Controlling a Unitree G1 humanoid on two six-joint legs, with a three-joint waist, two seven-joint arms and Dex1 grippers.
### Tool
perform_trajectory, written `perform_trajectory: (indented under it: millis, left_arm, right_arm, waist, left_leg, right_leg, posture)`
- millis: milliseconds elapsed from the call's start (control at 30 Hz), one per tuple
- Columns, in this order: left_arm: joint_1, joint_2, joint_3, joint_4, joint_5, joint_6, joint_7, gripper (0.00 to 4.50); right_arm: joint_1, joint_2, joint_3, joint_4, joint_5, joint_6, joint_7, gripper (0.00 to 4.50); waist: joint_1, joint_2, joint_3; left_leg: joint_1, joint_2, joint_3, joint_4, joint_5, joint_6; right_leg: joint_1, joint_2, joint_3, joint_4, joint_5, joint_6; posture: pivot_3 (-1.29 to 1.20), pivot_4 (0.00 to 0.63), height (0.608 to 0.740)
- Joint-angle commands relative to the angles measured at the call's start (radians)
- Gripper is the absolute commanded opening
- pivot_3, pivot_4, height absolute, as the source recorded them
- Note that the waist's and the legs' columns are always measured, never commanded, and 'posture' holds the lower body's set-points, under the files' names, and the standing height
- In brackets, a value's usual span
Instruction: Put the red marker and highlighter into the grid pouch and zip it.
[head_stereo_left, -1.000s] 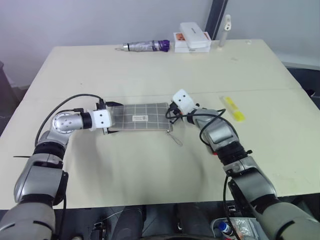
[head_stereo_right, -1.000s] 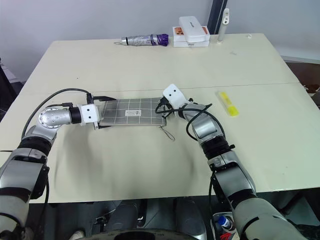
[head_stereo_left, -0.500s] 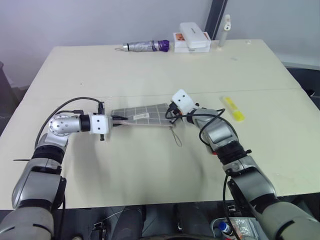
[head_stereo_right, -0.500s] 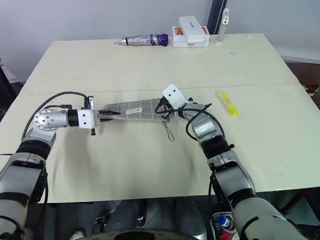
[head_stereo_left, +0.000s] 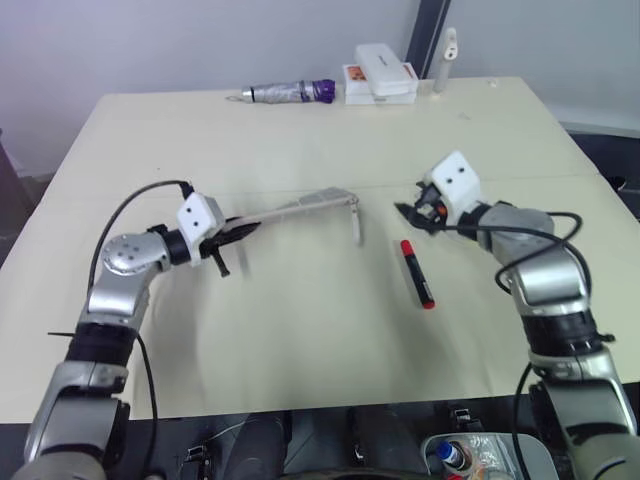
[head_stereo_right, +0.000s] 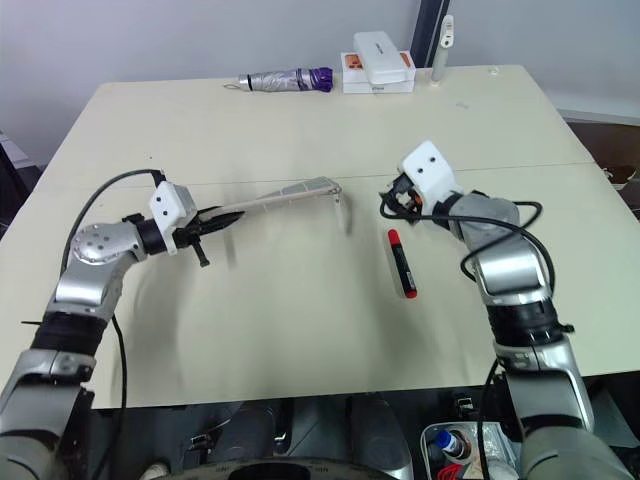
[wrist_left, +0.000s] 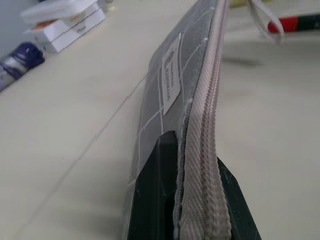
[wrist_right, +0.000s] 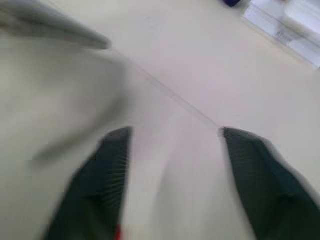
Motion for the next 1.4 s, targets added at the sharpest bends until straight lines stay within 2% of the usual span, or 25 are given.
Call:
perform_trajectory:
  millis: [33, 267, 533, 567, 600, 800, 967, 1200, 1400]
  left_arm:
    - [0.042, -0.013, 0.022, -0.181, -0.054, 0.153, 0.054, 0.0]
    - [0.089, -0.065, -0.011, -0.362, -0.087, 0.37, 0.118, 0.0]
    - [0.093, -0.096, -0.03, -0.419, -0.076, 0.439, 0.144, 0.0]
    - [0.092, -0.097, -0.031, -0.418, -0.074, 0.441, 0.145, 0.0]
    - [0.09, -0.098, -0.031, -0.417, -0.071, 0.442, 0.147, 0.0]
    - [0.08, -0.11, -0.034, -0.404, -0.056, 0.446, 0.167, 0.0]
    - [0.078, -0.132, -0.054, -0.403, -0.027, 0.44, 0.197, 0.0]
    - [0.088, -0.167, -0.102, -0.452, 0.002, 0.463, 0.235, 0.0]
    - [0.087, -0.189, -0.124, -0.478, 0.011, 0.482, 0.255, 0.0]
  right_arm:
    - [0.026, 0.019, -0.039, -0.166, 0.093, 0.083, 0.008, 3.95]
    - [0.049, 0.089, -0.033, -0.229, 0.151, 0.164, -0.071, 3.95]
    - [0.033, 0.139, -0.038, -0.199, 0.159, 0.199, -0.168, 3.95]
    - [0.032, 0.139, -0.039, -0.196, 0.162, 0.2, -0.173, 3.45]
    - [0.032, 0.137, -0.039, -0.195, 0.168, 0.203, -0.175, 3.13]
    - [0.025, 0.122, -0.029, -0.192, 0.181, 0.22, -0.187, 0.03]
    - [0.004, 0.113, 0.018, -0.19, 0.162, 0.235, -0.201, 0.03]
    - [-0.062, 0.092, 0.217, -0.256, 0.116, 0.255, -0.174, 0.03]
    - [-0.124, 0.1, 0.321, -0.268, 0.107, 0.278, -0.146, 0.03]
  waist:
    - [0.003, 0.0, 0.0]
    - [0.012, 0.0, 0.0]
    - [0.01, 0.0, 0.0]
    - [0.01, 0.0, 0.0]
    - [0.01, 0.0, 0.0]
    - [0.01, 0.0, 0.0]
    - [0.01, 0.0, 0.0]
    - [0.008, 0.0, 0.0]
    - [0.01, 0.0, 0.0]
  left_leg:
    - [0.0, 0.0, 0.0, 0.0, 0.0, 0.0]
    - [0.001, -0.001, 0.0, 0.001, 0.0, 0.0]
    - [0.001, -0.001, 0.0, 0.001, 0.0, 0.0]
    - [0.001, -0.001, 0.0, 0.001, 0.0, 0.0]
    - [0.001, -0.001, 0.0, 0.001, 0.0, 0.0]
    - [0.001, -0.001, 0.0, 0.001, 0.0, 0.0]
    - [0.001, -0.001, 0.0, 0.001, 0.0, 0.0]
    - [0.001, -0.001, 0.0, 0.0, 0.0, 0.0]
    - [0.001, -0.001, 0.0, 0.001, 0.0, 0.0]
  right_leg:
    - [0.0, 0.0, 0.0, 0.0, 0.0, 0.0]
    - [0.003, -0.001, 0.0, -0.001, 0.0, 0.0]
    - [0.003, 0.0, 0.0, -0.001, 0.0, 0.0]
    - [0.003, 0.0, 0.0, -0.001, 0.0, 0.0]
    - [0.003, 0.0, 0.0, -0.001, 0.0, 0.0]
    - [0.003, 0.0, 0.0, -0.001, 0.0, 0.0]
    - [0.003, 0.0, 0.0, -0.002, 0.0, 0.0]
    - [0.003, 0.0, 0.0, -0.002, 0.0, 0.0]
    - [0.003, 0.0, 0.0, -0.002, 0.0, 0.0]
  posture:
    - [0.0, 0.15, 0.74]
    - [0.0, 0.15, 0.74]
    - [0.0, 0.15, 0.74]
    - [0.0, 0.15, 0.74]
    - [0.0, 0.15, 0.74]
    - [0.0, 0.15, 0.74]
    - [0.0, 0.15, 0.74]
    - [0.0, 0.15, 0.74]
    - [0.0, 0.15, 0.74]
